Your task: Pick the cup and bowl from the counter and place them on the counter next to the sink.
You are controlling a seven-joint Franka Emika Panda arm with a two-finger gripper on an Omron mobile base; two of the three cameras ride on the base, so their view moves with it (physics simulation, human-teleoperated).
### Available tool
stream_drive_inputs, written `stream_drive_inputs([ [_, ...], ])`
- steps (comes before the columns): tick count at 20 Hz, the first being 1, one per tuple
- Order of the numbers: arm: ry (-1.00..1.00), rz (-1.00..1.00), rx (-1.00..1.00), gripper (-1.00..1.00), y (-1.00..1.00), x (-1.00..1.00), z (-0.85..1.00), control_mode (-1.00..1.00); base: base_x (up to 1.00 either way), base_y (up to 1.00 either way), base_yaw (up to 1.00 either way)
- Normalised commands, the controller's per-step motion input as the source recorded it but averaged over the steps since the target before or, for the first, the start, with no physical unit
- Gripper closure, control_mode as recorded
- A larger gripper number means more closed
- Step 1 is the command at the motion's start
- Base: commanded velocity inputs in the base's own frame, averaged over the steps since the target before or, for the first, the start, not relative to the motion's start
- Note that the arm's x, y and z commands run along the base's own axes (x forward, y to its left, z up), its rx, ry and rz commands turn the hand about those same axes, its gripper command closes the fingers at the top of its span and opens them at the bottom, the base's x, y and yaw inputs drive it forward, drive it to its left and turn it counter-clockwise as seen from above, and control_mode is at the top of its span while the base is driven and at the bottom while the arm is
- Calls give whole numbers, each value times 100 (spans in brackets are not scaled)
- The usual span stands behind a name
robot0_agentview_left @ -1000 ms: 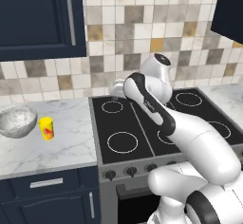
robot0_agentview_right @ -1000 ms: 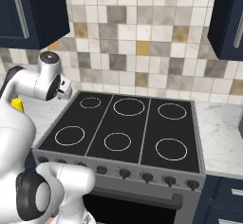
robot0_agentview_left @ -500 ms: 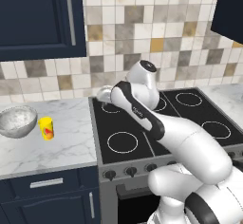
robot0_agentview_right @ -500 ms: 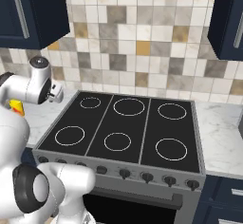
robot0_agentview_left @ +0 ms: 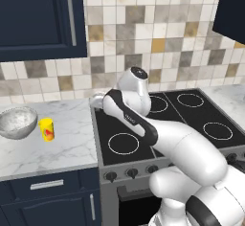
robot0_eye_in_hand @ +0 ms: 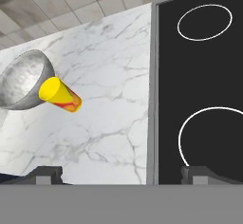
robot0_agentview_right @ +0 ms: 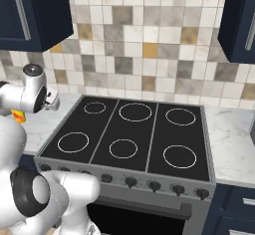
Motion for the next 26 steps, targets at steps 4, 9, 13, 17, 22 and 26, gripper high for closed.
stream_drive_inputs([
  [4,0,0,0,-100,28,0,-3,-100,0,0,0],
  [9,-1,0,0,-100,33,-2,0,-100,0,0,0],
  [13,-3,0,0,-100,38,-2,0,-100,0,0,0],
  [17,-1,0,0,-100,37,0,0,-100,0,0,0],
  [22,0,0,0,-100,34,0,0,-100,0,0,0],
  [26,0,0,0,-100,38,0,0,-100,0,0,0],
])
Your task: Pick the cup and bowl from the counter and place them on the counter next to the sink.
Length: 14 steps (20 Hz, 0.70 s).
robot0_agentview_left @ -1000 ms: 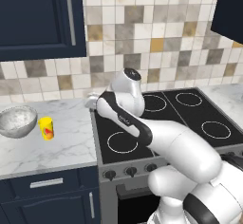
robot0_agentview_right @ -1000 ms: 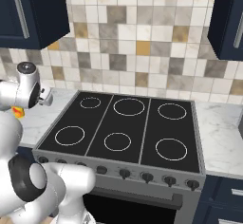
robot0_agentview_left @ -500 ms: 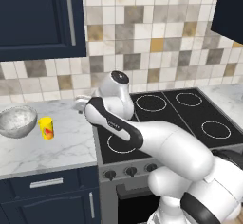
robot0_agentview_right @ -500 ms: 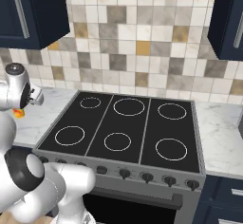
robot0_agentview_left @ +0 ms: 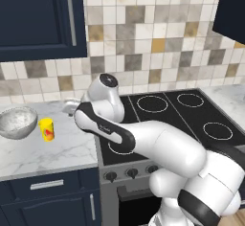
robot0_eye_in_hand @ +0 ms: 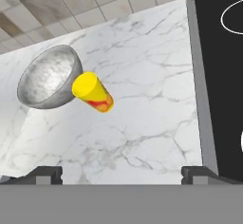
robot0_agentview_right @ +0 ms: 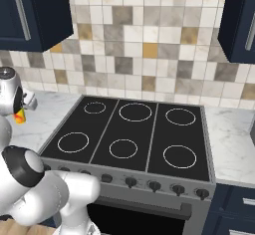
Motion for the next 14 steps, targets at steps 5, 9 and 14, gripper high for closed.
stream_drive_inputs([
  [5,0,0,0,-100,33,0,0,-100,0,0,0],
  [9,0,-1,0,-100,31,8,0,-100,0,0,0],
  [14,0,0,0,-100,17,19,-1,-100,0,0,0],
])
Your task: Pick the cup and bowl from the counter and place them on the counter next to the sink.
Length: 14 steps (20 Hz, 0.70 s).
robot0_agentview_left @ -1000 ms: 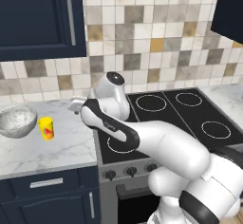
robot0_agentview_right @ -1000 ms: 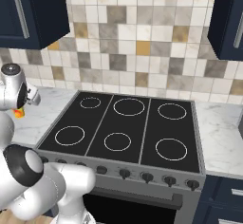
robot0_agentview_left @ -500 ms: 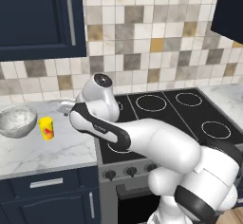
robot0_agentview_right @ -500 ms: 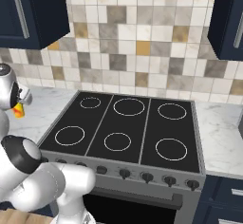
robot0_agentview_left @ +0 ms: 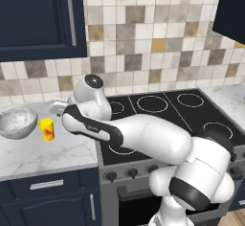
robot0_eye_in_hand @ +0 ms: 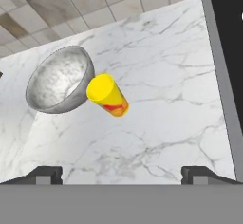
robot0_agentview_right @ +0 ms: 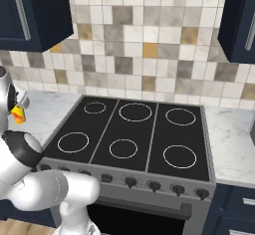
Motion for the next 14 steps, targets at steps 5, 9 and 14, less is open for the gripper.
stream_drive_inputs([
  [5,0,0,0,-100,4,22,-1,-100,0,0,0],
  [9,0,0,0,-100,0,19,-8,-100,0,0,0],
  [14,0,0,0,-100,0,20,-15,-100,0,0,0],
])
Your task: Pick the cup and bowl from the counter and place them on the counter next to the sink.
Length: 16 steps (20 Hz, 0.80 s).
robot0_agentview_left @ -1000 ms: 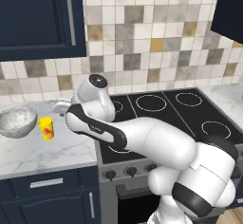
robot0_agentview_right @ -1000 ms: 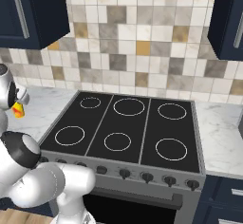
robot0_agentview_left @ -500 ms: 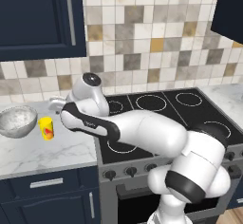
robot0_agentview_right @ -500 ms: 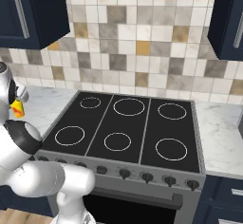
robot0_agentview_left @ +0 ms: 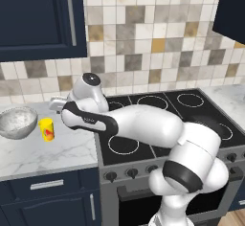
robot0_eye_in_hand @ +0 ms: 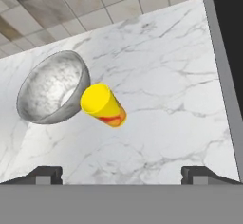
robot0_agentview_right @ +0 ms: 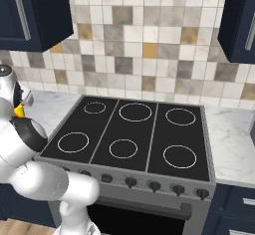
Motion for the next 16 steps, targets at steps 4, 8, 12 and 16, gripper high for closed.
stream_drive_inputs([
  [4,0,0,0,-100,6,20,-12,-100,0,0,0],
  [8,0,0,-3,-100,11,17,-5,-100,0,0,0],
  [12,0,0,-4,-100,19,6,0,-100,0,0,0],
  [16,0,0,-4,-100,21,5,0,-100,0,0,0],
])
